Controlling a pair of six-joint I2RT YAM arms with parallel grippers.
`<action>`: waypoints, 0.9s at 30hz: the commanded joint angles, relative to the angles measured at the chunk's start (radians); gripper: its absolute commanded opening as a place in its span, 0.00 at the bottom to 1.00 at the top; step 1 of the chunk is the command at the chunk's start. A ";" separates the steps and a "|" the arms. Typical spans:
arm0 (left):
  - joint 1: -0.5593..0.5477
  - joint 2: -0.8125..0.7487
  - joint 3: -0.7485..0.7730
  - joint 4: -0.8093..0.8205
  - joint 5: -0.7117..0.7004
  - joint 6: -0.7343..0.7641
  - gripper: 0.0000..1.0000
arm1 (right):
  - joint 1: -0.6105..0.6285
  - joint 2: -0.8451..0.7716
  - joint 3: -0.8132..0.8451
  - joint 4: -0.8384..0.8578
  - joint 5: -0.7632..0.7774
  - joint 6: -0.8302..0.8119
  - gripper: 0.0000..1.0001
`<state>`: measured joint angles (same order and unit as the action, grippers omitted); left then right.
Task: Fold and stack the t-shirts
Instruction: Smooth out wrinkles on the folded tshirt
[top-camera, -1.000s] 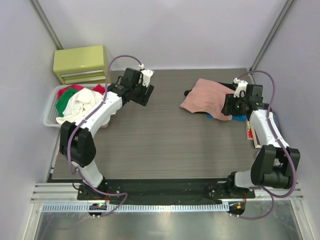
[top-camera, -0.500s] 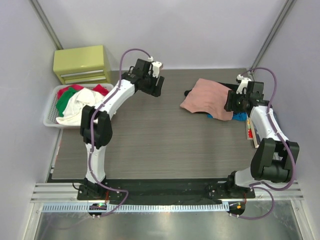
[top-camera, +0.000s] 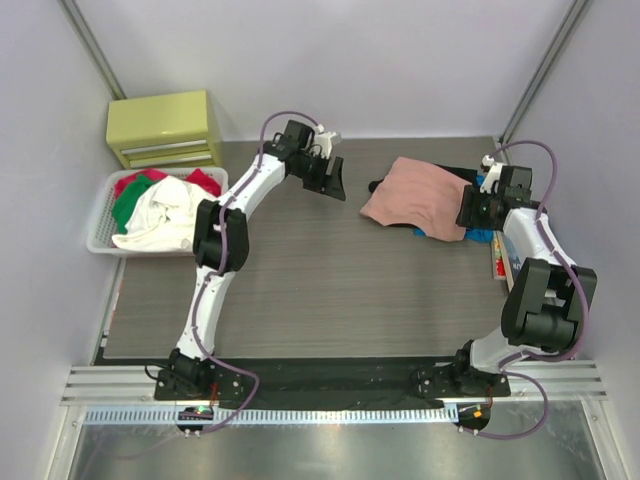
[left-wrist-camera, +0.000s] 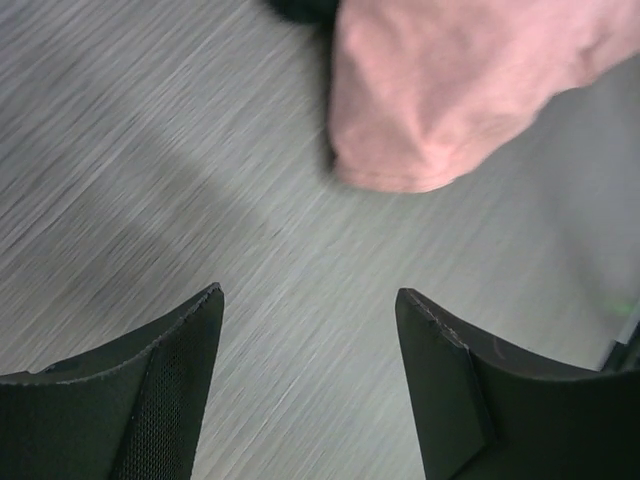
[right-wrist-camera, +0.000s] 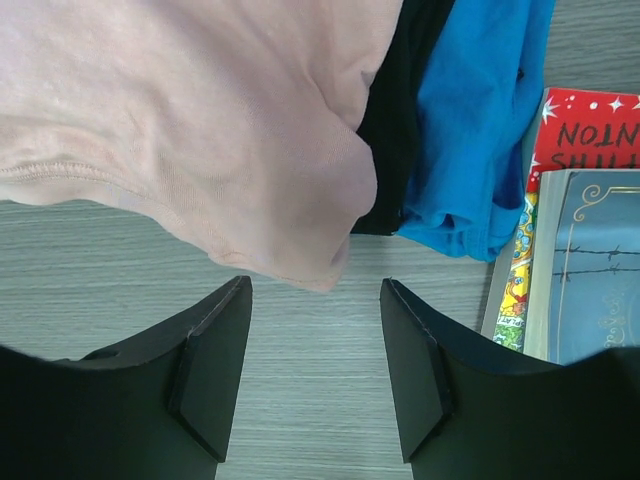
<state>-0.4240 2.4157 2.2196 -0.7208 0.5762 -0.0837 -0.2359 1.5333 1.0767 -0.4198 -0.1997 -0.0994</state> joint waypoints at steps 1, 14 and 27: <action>0.019 0.066 0.129 -0.052 0.286 -0.037 0.71 | -0.009 -0.021 0.009 0.029 0.020 -0.005 0.60; 0.062 -0.434 -0.298 0.138 -0.155 0.065 0.67 | 0.038 -0.146 -0.026 0.136 0.118 -0.003 0.01; 0.091 -0.890 -0.583 0.161 -0.504 0.167 0.00 | 0.175 0.327 0.311 0.069 0.140 0.058 0.01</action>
<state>-0.3397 1.5681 1.7241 -0.5133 0.1642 0.0177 -0.0547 1.7302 1.2785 -0.3222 -0.0475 -0.0776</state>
